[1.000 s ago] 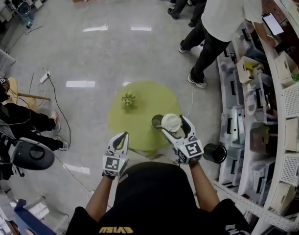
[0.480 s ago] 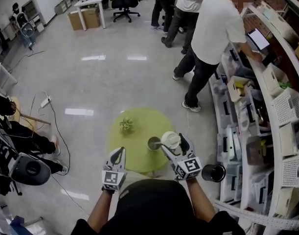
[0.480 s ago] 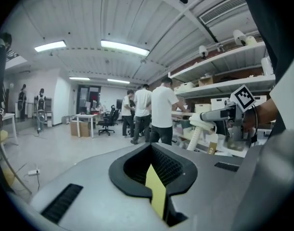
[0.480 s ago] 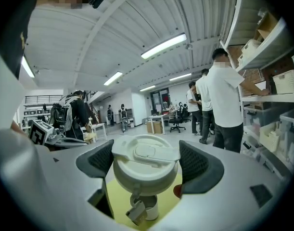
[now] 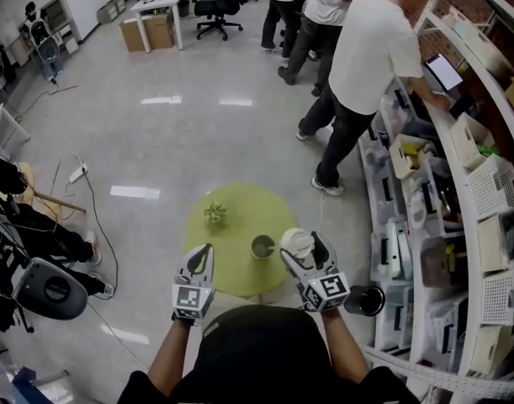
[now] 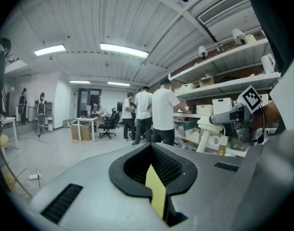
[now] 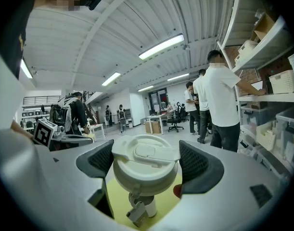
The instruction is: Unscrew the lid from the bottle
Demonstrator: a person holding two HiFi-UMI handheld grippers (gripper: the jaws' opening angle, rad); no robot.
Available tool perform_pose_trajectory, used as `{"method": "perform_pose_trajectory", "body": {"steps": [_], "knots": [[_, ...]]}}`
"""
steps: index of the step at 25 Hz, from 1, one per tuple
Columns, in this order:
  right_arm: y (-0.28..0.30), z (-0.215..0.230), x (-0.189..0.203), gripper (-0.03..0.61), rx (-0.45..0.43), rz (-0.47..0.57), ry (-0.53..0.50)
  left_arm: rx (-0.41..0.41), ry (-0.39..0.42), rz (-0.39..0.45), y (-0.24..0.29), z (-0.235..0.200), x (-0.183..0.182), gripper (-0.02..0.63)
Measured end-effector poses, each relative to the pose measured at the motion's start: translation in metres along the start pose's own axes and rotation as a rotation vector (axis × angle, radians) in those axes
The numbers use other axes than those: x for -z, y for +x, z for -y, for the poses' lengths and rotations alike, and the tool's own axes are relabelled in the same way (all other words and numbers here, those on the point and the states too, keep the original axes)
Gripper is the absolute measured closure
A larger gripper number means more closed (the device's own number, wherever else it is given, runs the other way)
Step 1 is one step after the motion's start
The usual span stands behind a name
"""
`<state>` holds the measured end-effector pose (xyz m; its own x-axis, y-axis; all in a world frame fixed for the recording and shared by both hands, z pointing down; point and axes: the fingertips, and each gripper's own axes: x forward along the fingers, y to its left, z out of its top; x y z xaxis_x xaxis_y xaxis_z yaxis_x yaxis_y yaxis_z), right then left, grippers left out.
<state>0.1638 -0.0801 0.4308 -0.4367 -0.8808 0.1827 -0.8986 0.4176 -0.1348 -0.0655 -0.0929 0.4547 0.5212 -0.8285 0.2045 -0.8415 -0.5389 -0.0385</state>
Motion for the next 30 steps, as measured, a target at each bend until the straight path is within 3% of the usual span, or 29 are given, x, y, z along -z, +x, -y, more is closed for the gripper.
{"method": "perform_pose_trajectory", "body": {"steps": [13, 17, 30], "knots": [[-0.011, 0.01, 0.009, 0.156, 0.015, -0.016, 0.014, -0.011, -0.011, -0.018, -0.004, 0.009, 0.004, 0.598], [-0.01, 0.009, 0.008, 0.156, 0.001, -0.019, 0.019, 0.013, -0.061, -0.005, -0.003, 0.014, 0.001, 0.598], [-0.01, 0.007, 0.005, 0.156, -0.033, -0.019, 0.014, -0.041, 0.005, -0.007, -0.017, -0.008, -0.009, 0.598]]}}
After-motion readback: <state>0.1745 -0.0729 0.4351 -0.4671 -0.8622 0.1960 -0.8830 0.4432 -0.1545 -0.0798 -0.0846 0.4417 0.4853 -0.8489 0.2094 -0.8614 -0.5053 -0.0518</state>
